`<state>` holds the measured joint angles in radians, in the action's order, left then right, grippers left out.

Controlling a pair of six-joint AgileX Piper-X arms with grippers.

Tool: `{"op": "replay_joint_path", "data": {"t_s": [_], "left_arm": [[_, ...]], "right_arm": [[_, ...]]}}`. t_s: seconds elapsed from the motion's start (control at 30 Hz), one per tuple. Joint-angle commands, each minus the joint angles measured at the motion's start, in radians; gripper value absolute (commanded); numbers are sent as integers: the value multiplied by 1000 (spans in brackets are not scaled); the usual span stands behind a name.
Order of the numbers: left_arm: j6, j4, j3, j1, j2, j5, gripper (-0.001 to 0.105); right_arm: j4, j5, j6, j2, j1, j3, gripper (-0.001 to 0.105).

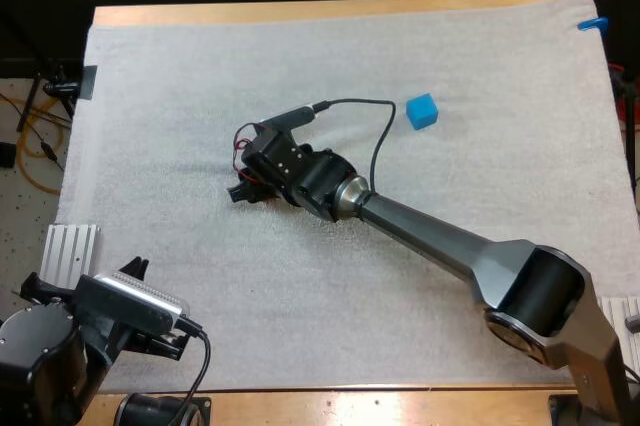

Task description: Stack red cube on blue cube

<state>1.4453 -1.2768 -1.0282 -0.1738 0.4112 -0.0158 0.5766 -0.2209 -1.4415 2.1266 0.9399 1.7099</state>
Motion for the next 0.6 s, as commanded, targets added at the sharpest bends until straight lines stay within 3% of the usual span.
{"op": "replay_joint_path", "data": {"t_s": [0.0, 0.57], "left_arm": [[1, -3, -2, 0, -6, -10, 0], [-12, -3, -2, 0, -6, -2, 0]], "right_arm": [[4, 4, 22, 5, -2, 19, 69], [-39, 92, 33, 104, -6, 37, 69]]}}
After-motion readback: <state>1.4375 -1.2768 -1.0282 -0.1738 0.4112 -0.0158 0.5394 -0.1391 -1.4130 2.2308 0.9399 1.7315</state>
